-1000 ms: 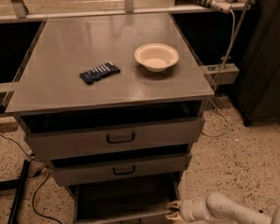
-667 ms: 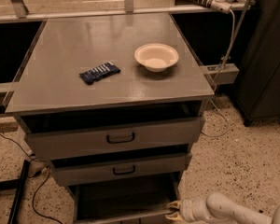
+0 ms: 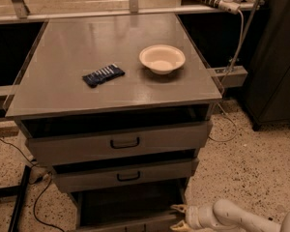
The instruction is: Open bottom drawer
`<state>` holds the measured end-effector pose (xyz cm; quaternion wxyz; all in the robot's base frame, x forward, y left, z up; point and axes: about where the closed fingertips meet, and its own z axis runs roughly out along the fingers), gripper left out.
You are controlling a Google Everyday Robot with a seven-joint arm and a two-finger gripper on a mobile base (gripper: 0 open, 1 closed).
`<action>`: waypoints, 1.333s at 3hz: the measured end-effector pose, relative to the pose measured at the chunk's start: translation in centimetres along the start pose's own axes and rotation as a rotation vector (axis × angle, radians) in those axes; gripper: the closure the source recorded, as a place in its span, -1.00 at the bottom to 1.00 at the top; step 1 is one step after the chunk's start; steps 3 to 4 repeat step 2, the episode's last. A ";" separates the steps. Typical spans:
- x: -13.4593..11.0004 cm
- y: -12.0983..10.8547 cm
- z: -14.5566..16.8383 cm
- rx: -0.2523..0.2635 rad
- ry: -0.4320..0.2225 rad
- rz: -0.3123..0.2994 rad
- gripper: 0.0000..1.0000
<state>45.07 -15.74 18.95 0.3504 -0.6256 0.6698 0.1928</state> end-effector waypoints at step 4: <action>0.0 0.0 0.0 0.000 0.000 0.000 -1.00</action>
Offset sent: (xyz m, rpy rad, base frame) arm 0.0000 0.0000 0.0000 0.0000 0.0000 0.0000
